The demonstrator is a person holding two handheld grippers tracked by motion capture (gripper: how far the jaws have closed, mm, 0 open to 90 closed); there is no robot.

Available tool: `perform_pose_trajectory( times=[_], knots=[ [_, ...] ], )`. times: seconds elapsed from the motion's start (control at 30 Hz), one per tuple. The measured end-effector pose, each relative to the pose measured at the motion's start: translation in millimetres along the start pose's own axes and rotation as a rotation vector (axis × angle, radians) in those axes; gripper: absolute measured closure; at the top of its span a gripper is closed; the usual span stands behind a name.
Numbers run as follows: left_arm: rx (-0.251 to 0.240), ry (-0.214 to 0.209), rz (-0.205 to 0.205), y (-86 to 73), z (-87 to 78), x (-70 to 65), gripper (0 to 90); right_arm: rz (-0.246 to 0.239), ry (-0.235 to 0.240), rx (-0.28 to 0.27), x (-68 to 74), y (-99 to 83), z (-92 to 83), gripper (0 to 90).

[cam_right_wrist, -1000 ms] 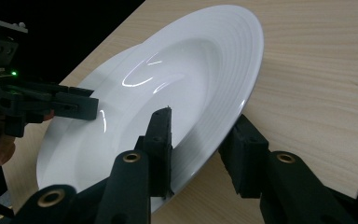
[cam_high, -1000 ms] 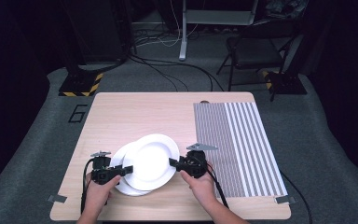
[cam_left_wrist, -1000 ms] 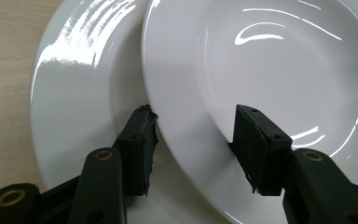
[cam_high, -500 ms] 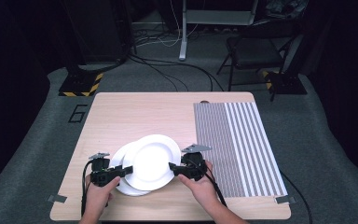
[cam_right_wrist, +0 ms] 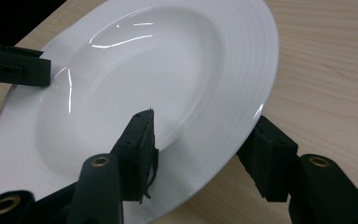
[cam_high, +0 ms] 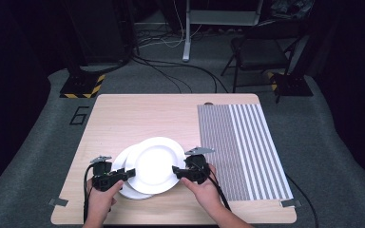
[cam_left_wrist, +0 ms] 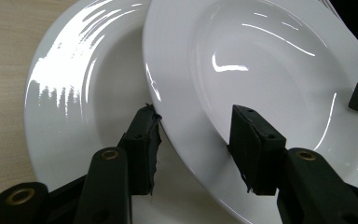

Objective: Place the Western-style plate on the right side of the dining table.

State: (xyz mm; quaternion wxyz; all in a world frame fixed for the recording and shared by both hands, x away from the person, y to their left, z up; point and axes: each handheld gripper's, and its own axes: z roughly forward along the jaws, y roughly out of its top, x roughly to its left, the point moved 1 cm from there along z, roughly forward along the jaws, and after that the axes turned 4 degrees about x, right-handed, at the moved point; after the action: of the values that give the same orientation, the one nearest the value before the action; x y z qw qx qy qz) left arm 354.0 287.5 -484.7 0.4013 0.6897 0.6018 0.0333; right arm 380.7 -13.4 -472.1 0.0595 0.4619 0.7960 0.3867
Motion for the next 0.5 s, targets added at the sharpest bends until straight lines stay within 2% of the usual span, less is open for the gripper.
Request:
perform_pose_trajectory(
  times=[0.27,0.5],
  knots=[
    [-0.020,-0.010,0.002,0.1,-3.8,-6.2,53.1,0.029,-0.016,0.001,-2.1,1.6,1.0,45.3],
    [-0.030,-0.002,0.001,-0.1,-3.6,-7.7,53.1,0.023,-0.023,0.006,-2.4,1.2,1.9,45.3]
  ],
)
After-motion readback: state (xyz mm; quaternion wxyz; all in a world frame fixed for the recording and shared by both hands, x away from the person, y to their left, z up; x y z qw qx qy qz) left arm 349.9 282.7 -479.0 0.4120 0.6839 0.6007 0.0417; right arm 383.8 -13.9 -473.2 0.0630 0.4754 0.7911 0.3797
